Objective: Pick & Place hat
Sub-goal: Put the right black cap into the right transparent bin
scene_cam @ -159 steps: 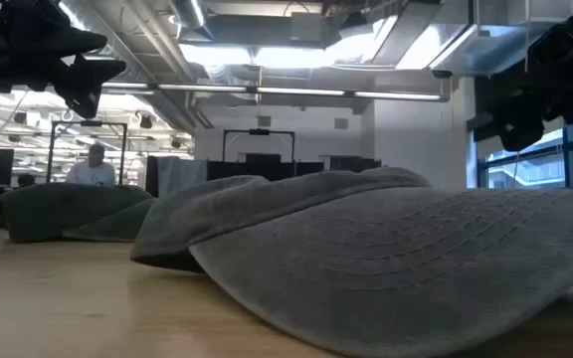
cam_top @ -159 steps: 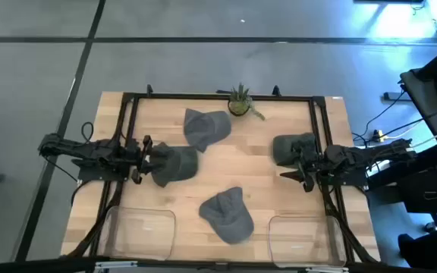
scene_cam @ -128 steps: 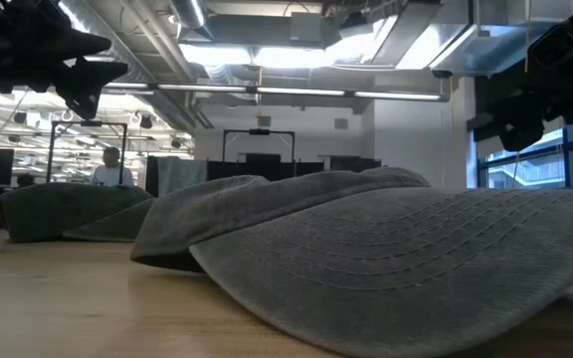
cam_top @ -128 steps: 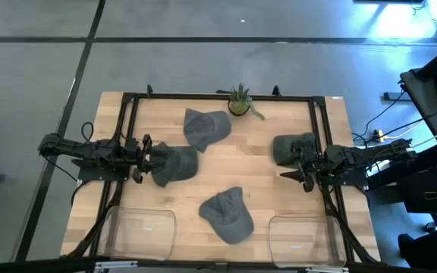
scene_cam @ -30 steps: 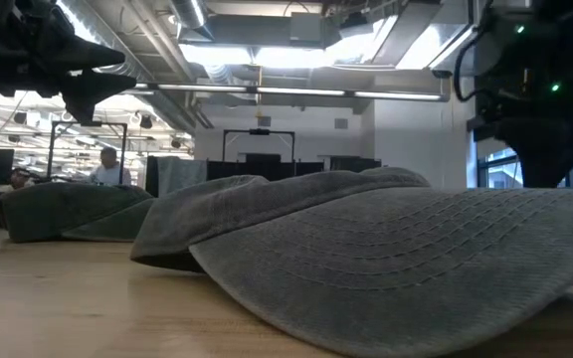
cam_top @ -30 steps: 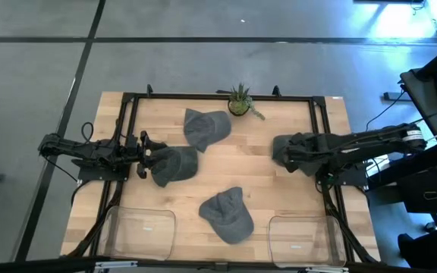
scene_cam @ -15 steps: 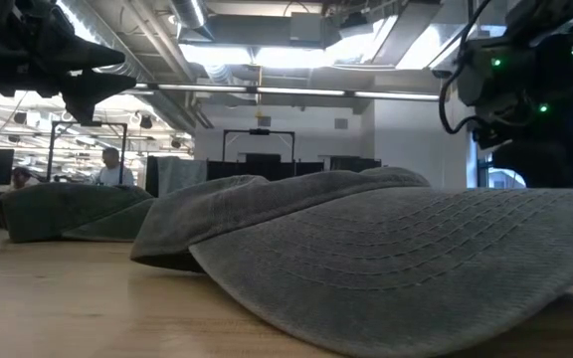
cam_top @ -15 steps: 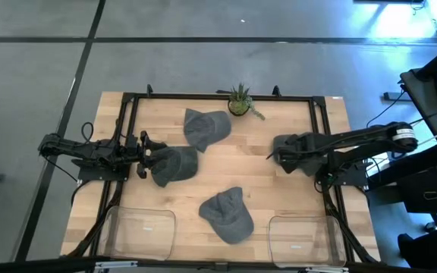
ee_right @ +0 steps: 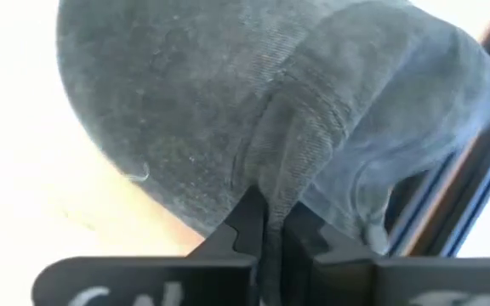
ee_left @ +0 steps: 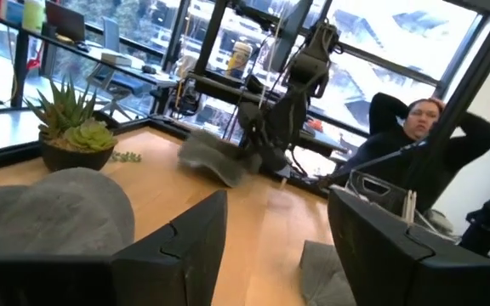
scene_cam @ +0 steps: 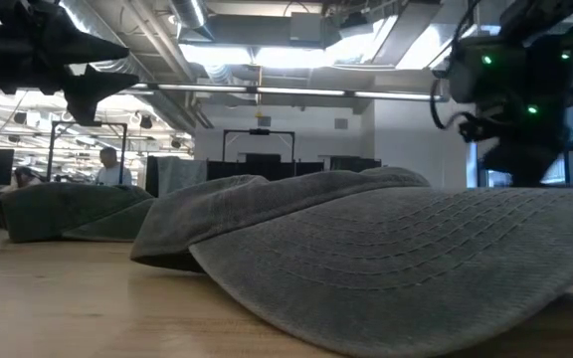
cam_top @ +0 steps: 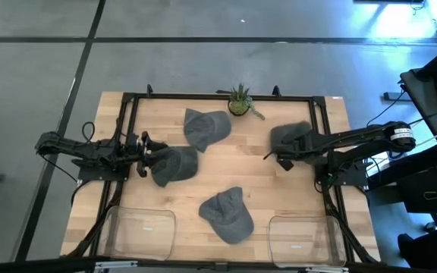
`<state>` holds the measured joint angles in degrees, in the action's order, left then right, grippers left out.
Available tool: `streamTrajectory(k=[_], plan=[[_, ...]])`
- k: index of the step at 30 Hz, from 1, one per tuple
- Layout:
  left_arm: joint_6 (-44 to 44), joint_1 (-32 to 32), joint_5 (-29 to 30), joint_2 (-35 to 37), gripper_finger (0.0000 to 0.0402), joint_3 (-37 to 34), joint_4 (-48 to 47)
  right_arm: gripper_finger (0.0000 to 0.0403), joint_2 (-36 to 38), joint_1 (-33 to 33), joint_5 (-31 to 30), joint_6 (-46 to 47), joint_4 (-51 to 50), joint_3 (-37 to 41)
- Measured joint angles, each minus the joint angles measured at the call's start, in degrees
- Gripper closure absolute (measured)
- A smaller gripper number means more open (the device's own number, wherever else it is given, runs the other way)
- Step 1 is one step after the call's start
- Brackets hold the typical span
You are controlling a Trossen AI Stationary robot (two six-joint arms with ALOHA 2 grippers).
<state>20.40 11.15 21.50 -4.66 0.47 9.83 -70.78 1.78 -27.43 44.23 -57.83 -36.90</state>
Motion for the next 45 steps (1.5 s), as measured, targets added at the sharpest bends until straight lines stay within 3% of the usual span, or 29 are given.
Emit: streamTrajectory(k=[6, 11, 15, 20, 26, 33, 37, 45], plan=[[-0.7, -0.1, 2.1, -11.2, 0.0222, 0.8, 14.0, 0.0396, 0.0, -2.2, -11.2, -19.9, 10.7, -4.8], [2.1, -2.6, 2.5, -24.1, 0.0233, 5.9, 16.1, 0.0396, 0.0, -4.5, -19.9, -42.2, 26.1, -6.6], [4.8, -6.5, 2.0, -37.2, 0.0235, 12.4, 16.2, 0.0396, -0.3, -5.7, -21.6, -57.5, 38.7, -6.6], [12.9, -12.0, 0.0, -52.6, 0.0234, 22.7, 16.6, 0.0397, -2.5, -6.5, -21.7, -67.5, 46.6, -6.6], [12.8, -15.4, -10.8, -65.9, 0.0241, 32.5, 16.6, 0.0397, -8.2, -6.6, -21.6, -75.3, 53.5, -6.6], [11.8, -16.6, -20.1, -72.5, 0.0237, 37.2, 16.1, 0.0396, -11.7, -8.8, -24.4, -77.7, 52.7, -6.6], [11.9, -17.3, -19.8, -73.0, 0.0225, 37.4, 14.0, 0.0395, -11.7, -11.6, -28.4, -77.4, 52.0, -6.6], [10.3, -18.1, -19.6, -73.0, 0.0208, 37.4, 12.6, 0.0393, -11.7, -16.2, -29.6, -76.2, 52.4, -6.6]])
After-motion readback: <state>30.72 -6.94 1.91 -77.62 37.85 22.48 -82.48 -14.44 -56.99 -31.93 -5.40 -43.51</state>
